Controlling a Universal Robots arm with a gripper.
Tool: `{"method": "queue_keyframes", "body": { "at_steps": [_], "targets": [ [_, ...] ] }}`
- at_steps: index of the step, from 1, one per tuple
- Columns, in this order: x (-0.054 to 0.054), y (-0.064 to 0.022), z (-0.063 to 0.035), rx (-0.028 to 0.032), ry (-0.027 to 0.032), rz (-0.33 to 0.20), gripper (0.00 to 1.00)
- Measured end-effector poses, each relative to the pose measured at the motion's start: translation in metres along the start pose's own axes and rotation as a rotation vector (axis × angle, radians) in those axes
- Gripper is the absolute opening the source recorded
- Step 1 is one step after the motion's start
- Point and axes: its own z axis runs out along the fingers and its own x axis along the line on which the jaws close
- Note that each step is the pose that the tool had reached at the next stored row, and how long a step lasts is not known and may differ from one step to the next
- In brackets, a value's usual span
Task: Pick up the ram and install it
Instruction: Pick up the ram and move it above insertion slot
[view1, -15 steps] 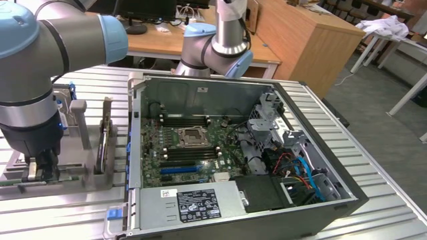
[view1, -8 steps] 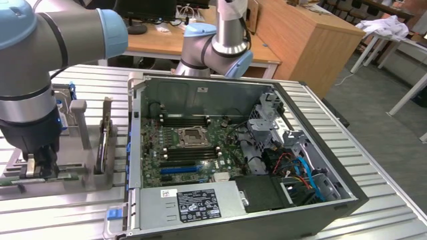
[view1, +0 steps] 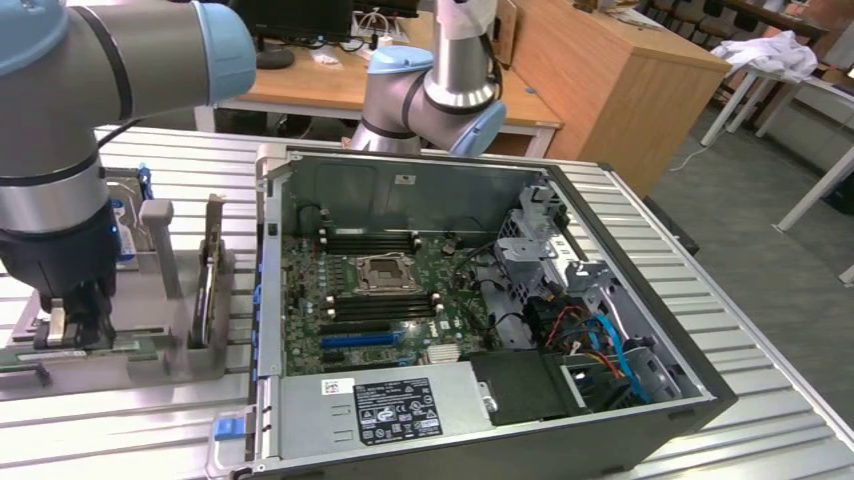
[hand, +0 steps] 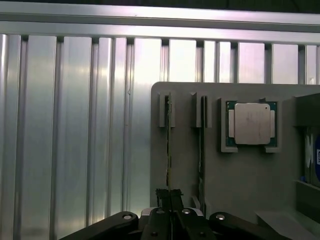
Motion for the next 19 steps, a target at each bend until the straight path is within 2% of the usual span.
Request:
{"method": "queue_keyframes", "body": {
  "at_steps": [13, 19],
  "targets": [
    [0.000, 0.0006, -0.0169, 0.0000, -0.0003, 0.001, 0.11],
    [0.000, 0.0011, -0.0290, 0.0001, -0.0004, 0.002, 0.11]
  ]
}}
